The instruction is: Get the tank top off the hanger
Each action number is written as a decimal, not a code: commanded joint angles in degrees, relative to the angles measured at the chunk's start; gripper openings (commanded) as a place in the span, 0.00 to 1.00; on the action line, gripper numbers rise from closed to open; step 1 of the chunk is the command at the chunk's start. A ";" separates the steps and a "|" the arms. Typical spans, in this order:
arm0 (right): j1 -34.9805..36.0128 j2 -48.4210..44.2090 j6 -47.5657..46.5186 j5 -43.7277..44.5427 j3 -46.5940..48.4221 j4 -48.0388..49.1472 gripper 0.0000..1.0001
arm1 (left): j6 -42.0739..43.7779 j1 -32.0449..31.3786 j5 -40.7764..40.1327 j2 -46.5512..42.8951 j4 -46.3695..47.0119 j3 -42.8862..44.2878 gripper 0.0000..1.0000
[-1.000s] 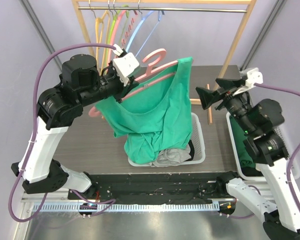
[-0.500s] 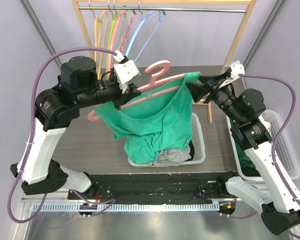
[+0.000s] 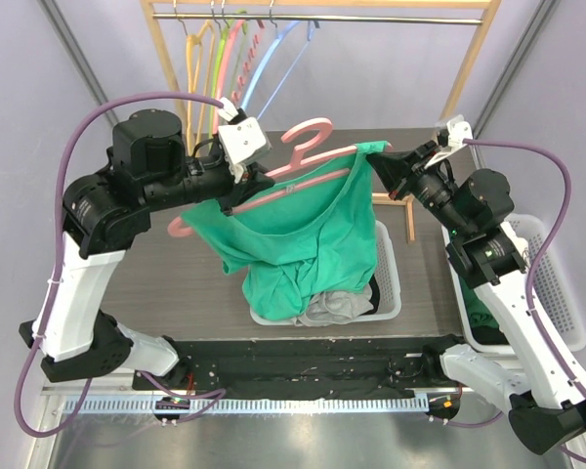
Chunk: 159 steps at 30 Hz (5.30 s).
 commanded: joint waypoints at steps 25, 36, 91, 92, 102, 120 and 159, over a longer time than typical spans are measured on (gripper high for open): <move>-4.34 4.29 -6.48 31.40 8.16 -9.68 0.01 | 3.79 0.69 0.95 -6.69 -0.81 -1.08 0.00; -4.78 -3.96 -11.73 9.42 -1.33 -9.41 0.36 | 3.17 0.61 4.56 -5.02 -0.29 3.40 0.00; -3.72 -16.18 -17.82 -30.76 11.84 -34.56 0.01 | 4.60 0.61 26.02 6.06 -4.61 8.25 0.85; -3.72 -16.71 -17.03 -30.14 12.02 -34.64 0.01 | 3.62 0.52 24.61 5.89 -3.20 8.33 0.98; -3.72 -22.07 -17.90 -19.24 15.63 -42.99 0.01 | 6.59 0.61 -2.36 3.70 7.70 16.68 1.00; -3.64 -22.34 -12.89 -16.69 19.93 -41.32 0.01 | 2.39 2.63 -4.59 -7.57 9.64 -10.30 1.00; -3.28 -24.88 -13.86 -0.52 19.49 -50.28 0.01 | 0.10 -0.27 -14.34 3.68 18.17 14.30 0.00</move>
